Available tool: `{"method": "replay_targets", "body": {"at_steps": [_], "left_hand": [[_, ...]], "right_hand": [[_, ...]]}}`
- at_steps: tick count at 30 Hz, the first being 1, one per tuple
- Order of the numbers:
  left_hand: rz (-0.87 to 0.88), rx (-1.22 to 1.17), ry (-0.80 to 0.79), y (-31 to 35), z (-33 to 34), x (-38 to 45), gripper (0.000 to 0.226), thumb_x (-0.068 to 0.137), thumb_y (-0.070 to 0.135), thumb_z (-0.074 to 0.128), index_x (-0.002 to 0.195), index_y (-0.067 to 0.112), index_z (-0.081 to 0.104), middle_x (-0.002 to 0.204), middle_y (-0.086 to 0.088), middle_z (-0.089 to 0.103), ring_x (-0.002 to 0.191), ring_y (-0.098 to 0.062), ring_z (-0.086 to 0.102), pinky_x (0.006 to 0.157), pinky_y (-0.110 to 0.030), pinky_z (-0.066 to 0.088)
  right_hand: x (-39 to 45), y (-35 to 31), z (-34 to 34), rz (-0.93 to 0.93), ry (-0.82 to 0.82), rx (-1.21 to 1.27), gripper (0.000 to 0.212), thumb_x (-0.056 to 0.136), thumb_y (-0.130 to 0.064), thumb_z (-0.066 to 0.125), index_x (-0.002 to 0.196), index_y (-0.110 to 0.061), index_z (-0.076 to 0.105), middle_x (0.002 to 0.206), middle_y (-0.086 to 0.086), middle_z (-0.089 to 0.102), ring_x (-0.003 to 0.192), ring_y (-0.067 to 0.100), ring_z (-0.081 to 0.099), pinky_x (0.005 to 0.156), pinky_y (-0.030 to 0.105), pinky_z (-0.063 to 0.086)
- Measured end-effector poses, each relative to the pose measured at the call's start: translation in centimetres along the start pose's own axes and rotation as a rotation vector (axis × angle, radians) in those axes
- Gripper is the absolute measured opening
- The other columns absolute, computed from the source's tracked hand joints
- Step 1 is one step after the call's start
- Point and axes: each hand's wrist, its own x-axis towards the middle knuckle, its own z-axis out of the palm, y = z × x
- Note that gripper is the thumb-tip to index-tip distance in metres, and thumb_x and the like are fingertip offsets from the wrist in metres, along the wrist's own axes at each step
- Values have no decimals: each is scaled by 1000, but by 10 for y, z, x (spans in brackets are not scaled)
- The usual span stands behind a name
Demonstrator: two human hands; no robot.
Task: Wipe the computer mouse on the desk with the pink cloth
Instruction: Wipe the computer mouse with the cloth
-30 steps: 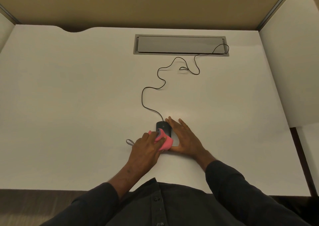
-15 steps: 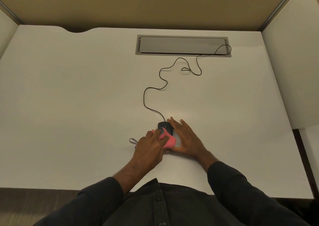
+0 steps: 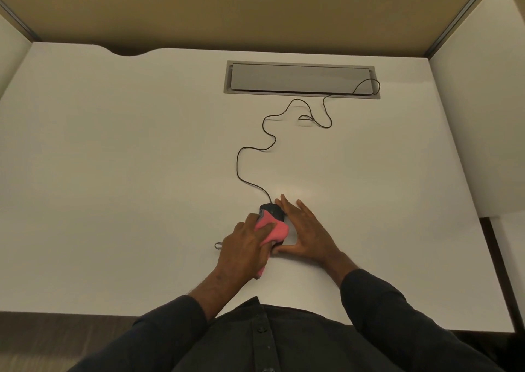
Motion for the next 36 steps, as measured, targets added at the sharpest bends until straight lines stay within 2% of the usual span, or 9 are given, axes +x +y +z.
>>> {"method": "replay_targets", "body": {"at_steps": [5,8,12,18,20,23,28,32,36], "left_hand": [[-174,-239,69,-1,5,1,51,96,47,55,142,27,48,136,-5,49,111,-22,57,91,-35,52],[-245,-338,111,-4,6,6,50,95,48,56,140,27,49,133,-2,50,107,-21,59,91,-36,53],[-262,-344,139,-13,4,16,47,94,52,56,135,29,54,123,0,53,99,-20,61,84,-36,54],[-267,-288,100,-21,-1,39,44,93,52,56,126,23,61,107,1,54,90,-20,60,77,-30,47],[-269,-284,85,-22,-3,46,44,93,52,56,125,23,61,108,1,55,91,-19,59,76,-28,44],[-290,-278,53,-23,-8,56,46,92,53,56,126,23,61,112,-1,56,95,-22,60,80,-31,47],[-297,-245,53,-20,-15,66,41,94,52,55,122,24,66,109,0,54,95,-23,60,76,-30,41],[-294,-241,52,-19,-16,65,42,94,52,54,122,23,65,108,-1,54,93,-23,60,79,-32,47],[-318,-259,32,-21,-14,59,50,93,56,53,127,20,57,109,1,56,95,-20,60,81,-31,50]], "right_hand": [[2,0,-1,-8,-45,-27,119,70,-77,66,156,-19,8,161,-22,2,147,-2,4,120,24,1],[1,1,-1,9,-68,-43,119,70,-79,65,156,-21,7,162,-15,6,148,2,6,121,27,3],[2,1,-1,28,-85,-51,119,70,-79,64,156,-22,6,162,-15,7,148,4,6,122,30,5],[1,3,1,57,-107,-53,123,67,-84,61,156,-24,0,162,-16,3,149,11,2,121,29,5],[0,3,2,80,-107,-43,125,65,-86,59,155,-29,-7,160,-20,-1,148,10,-1,119,25,3],[-1,3,2,95,-110,-32,126,64,-86,60,153,-35,-14,160,-19,2,147,10,-2,116,22,1],[-1,3,2,82,-105,-42,126,65,-86,59,154,-30,-10,159,-24,-7,146,7,-4,116,19,-1],[-1,3,2,91,-106,-41,125,65,-86,59,154,-31,-10,157,-28,-10,145,4,-8,114,16,-4],[-1,2,2,98,-104,-40,124,65,-87,59,154,-35,-11,157,-29,-10,145,3,-10,113,15,-4]]}}
